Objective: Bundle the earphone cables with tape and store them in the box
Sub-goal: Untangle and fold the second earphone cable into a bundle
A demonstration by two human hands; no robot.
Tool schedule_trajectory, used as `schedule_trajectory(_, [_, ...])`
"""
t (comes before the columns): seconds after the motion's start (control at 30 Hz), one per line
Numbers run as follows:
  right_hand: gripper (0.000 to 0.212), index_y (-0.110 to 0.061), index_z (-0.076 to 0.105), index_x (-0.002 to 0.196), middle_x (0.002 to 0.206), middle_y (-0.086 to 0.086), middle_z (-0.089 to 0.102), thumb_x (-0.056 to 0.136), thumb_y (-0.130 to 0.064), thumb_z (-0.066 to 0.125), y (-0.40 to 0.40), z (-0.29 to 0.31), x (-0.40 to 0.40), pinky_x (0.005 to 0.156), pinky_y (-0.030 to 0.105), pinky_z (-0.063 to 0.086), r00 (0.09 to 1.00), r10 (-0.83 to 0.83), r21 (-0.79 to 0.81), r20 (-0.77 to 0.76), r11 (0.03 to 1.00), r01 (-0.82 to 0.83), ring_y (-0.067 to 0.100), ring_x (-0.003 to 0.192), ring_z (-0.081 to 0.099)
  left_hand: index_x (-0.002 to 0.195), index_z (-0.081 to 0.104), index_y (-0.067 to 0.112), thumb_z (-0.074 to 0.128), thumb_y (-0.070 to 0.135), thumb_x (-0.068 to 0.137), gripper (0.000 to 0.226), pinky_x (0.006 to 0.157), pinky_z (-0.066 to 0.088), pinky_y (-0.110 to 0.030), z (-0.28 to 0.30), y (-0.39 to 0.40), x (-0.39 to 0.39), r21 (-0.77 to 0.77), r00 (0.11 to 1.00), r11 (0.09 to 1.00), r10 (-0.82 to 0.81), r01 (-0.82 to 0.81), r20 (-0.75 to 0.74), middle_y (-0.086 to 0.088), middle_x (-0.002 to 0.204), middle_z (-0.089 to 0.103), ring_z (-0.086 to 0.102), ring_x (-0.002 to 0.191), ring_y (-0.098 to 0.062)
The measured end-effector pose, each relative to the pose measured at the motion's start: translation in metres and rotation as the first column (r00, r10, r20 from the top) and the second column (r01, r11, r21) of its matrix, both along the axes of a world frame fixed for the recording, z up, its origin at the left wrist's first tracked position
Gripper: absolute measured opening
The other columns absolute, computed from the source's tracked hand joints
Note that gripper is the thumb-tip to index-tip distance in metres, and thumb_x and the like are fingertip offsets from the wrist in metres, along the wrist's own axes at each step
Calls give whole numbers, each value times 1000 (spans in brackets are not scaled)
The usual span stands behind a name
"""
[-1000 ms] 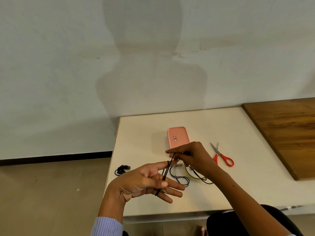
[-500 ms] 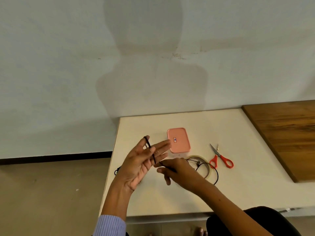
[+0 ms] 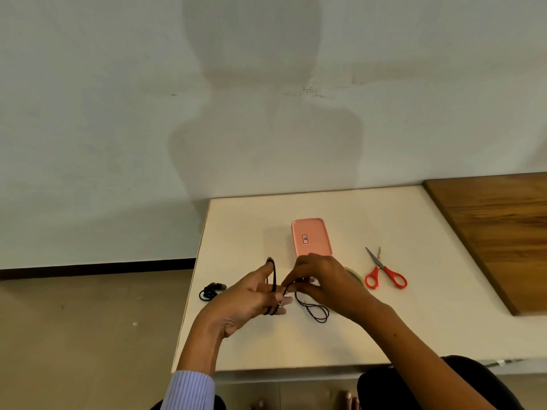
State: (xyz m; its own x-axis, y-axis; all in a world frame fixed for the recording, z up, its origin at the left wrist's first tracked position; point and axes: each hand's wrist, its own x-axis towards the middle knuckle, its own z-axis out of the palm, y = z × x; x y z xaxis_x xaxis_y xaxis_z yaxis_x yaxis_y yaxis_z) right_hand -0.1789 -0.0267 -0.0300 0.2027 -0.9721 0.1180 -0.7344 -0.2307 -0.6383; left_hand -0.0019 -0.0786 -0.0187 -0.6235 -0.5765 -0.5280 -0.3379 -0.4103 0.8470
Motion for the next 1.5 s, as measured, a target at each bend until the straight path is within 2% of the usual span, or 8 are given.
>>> schedule_trajectory(0.37, [12,-20,75,90,83,-6,65,82,-14,70,-4,-7,-6,66,17,48,957,-169,-76,237,979,191,6,76,59,144,30,23,50,-6,91,64,83,56,-33,7,5,3,104,978,975,-186,195,-93,-24,125,57,66,106,-31])
schedule_trajectory(0.67, [22,-31,73,91,86,-20,67,86,-12,65,-6,-2,-9,71,13,49,886,-264,39,380,962,270,5,84,62,142,32,27,42,-2,95,56,94,50,-37,17,0,14,64,853,911,-353,407,-384,-26,128,56,54,120,-39])
schedule_trajectory(0.83, [28,-20,70,91,79,-3,70,89,2,54,-3,8,2,72,20,52,726,-332,282,602,939,196,7,74,64,143,27,17,40,-1,93,55,92,52,-36,19,3,4,85,798,965,-154,248,-582,-29,130,53,53,121,-39])
schedule_trajectory(0.97, [31,-10,63,74,60,-1,57,86,10,44,-1,3,22,57,21,44,769,-405,446,494,878,175,8,56,50,143,23,10,44,-3,89,59,85,56,-35,16,1,-10,198,803,976,192,-94,-565,-32,119,59,59,113,-38])
schedule_trajectory(1.07, [31,-20,64,65,50,-15,56,91,-7,54,-2,1,29,54,16,37,845,-325,396,425,906,150,1,47,43,149,12,15,43,-3,92,68,83,57,-33,10,-2,-13,142,805,941,338,-309,-487,-26,116,64,63,110,-32])
schedule_trajectory(1.17, [19,-23,73,80,54,-20,59,92,-23,58,-3,-3,32,60,14,40,924,-225,303,310,944,128,-1,53,51,151,3,18,45,0,95,72,88,54,-28,7,-5,-13,36,823,905,402,-424,-401,-18,120,64,64,111,-24])
schedule_trajectory(1.33, [16,-27,74,97,83,-11,72,86,-35,65,-3,-6,25,66,20,46,990,-141,134,1,981,140,0,63,52,150,6,24,56,13,92,77,104,43,-38,-2,-3,-12,-174,962,947,265,-272,-61,-4,119,65,62,109,-19])
schedule_trajectory(1.5, [13,-28,74,90,84,-11,68,79,-36,71,-4,1,6,66,26,49,993,-119,48,-26,992,120,1,66,50,150,1,17,50,0,94,77,99,48,-34,-1,-7,-2,-33,990,990,135,-136,-45,-12,118,66,62,111,-30])
